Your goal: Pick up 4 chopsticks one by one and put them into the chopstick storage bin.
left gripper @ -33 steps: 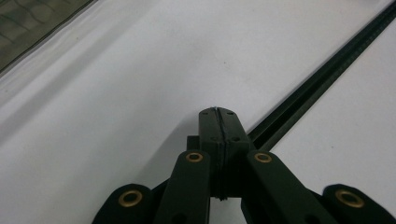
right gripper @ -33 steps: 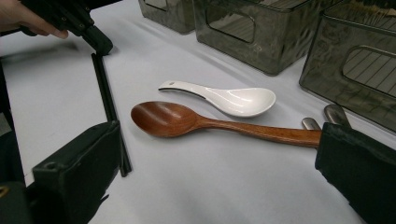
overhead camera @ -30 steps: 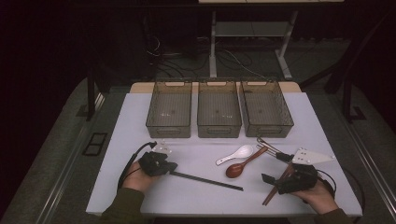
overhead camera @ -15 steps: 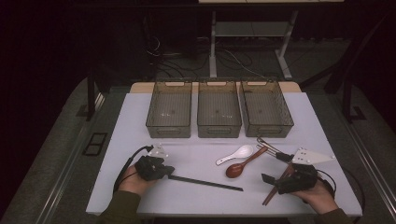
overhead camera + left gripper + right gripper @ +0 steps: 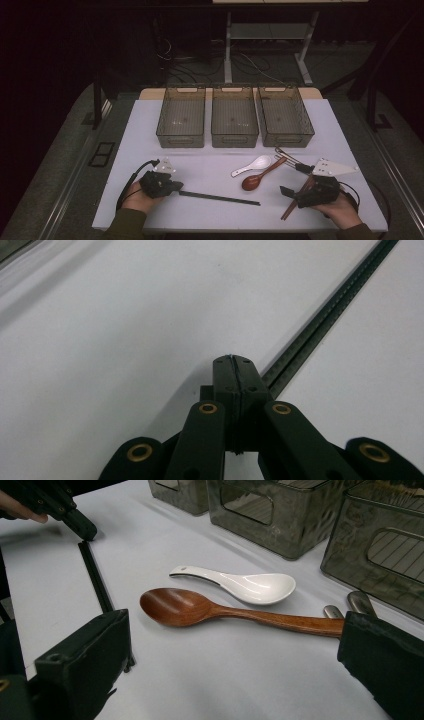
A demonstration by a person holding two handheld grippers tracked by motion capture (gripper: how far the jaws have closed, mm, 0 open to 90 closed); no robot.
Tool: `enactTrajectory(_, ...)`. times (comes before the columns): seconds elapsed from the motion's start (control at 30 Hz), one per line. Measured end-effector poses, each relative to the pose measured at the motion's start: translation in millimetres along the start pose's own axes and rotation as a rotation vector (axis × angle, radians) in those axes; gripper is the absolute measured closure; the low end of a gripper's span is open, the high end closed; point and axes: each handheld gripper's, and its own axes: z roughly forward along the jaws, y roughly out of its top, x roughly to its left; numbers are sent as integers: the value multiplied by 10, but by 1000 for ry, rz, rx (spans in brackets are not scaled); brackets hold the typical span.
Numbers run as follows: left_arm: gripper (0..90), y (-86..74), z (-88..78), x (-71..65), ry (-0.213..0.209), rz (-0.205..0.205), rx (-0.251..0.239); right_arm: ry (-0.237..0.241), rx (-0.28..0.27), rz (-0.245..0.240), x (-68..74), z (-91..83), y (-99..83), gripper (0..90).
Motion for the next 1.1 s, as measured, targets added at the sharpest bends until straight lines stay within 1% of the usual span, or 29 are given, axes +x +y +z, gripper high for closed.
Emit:
enactTrajectory(0.07,893,4,-13,3,3,-5,-9,1,1,1,2,1,0,10)
enactTrajectory(0.13,892,18,-27,2,2,-9,-34,1,1,2,2,1,0,10)
enactTrajectory(0.17,870,33,-31,-6,-2,-11,-46,1,1,1,1,2,0,10)
enactTrajectory(0.2,825,75,-39,-31,-23,-6,-72,1,2,0,0,4,0,10)
enactTrajectory(0.23,813,75,-39,-31,-23,-6,-72,1,2,0,0,4,0,10)
enactTrajectory(0.27,813,105,-38,-50,-37,7,-88,1,3,-1,-2,5,0,10)
enactTrajectory(0.3,754,140,-28,-77,-57,11,-106,2,4,0,-1,6,0,10)
enactTrajectory(0.37,700,219,5,-129,-96,33,-131,2,3,0,0,5,1,10)
enactTrajectory(0.4,700,264,29,-154,-119,51,-135,2,3,0,0,5,1,10)
enactTrajectory(0.47,638,352,88,-203,-152,77,-142,3,0,-1,-11,12,1,10)
enactTrajectory(0.57,616,481,185,-272,-190,116,-148,4,3,5,-15,17,-1,10)
enactTrajectory(0.6,616,522,220,-301,-202,123,-154,4,3,5,-15,17,-1,10)
enactTrajectory(0.7,615,642,311,-405,-238,170,-152,4,5,9,-13,22,-3,10)
enactTrajectory(0.87,619,835,497,-629,-287,231,-146,3,7,5,-4,35,-6,10)
enactTrajectory(1.0,644,986,653,-774,-321,286,-136,4,12,1,-3,38,-9,10)
enactTrajectory(1.1,675,1071,777,-863,-341,321,-131,3,1,2,-16,27,-11,10)
